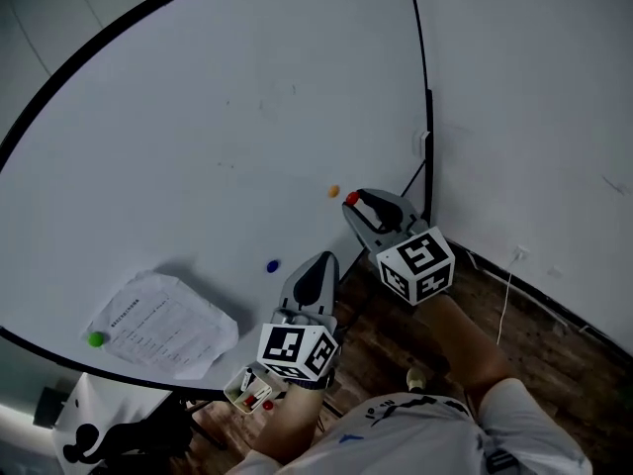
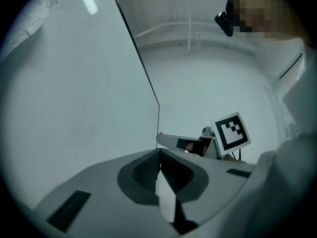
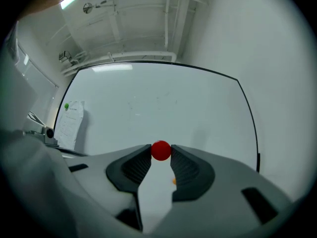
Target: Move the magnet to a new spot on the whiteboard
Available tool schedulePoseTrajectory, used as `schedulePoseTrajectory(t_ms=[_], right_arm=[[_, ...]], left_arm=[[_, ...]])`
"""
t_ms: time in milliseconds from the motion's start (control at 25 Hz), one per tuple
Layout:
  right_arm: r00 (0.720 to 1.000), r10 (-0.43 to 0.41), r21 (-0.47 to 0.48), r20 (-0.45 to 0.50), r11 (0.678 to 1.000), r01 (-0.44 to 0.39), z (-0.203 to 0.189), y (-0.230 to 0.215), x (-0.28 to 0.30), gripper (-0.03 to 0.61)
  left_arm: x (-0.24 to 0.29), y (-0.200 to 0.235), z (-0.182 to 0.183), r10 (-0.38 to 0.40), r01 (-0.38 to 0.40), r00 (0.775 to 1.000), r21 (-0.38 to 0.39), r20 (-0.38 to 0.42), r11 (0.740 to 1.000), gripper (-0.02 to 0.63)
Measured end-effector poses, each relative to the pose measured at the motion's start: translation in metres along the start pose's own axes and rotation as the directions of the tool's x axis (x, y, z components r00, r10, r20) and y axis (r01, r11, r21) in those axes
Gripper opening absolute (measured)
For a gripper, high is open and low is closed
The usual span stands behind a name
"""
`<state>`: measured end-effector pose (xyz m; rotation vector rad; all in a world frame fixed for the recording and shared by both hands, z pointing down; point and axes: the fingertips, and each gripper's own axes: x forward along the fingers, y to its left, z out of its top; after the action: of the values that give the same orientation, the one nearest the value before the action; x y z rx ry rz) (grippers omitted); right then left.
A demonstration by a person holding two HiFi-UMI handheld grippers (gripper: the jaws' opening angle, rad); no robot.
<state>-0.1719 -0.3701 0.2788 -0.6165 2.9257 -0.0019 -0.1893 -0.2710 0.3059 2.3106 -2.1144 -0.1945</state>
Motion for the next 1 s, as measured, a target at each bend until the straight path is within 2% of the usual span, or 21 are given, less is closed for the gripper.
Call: schedulePoseTrajectory(t_ms=[480, 1000], right_arm=[[0.991, 0.13, 0.043, -0.032, 0.991, -0.129, -0.024, -0.029, 0.07, 0.129], [0.981, 0.177, 0.043, -0.078, 0.984, -0.174, -0.044, -0.036, 0.122, 0.129]], left_arm=[[0.036, 0.029, -0.014, 0.162, -0.162, 0.986, 0.019, -0.028, 0.987, 0.012], [0.047, 0.049, -0.019, 0.236, -0.235, 0.971, 0.02, -0.032, 0.972, 0.012]])
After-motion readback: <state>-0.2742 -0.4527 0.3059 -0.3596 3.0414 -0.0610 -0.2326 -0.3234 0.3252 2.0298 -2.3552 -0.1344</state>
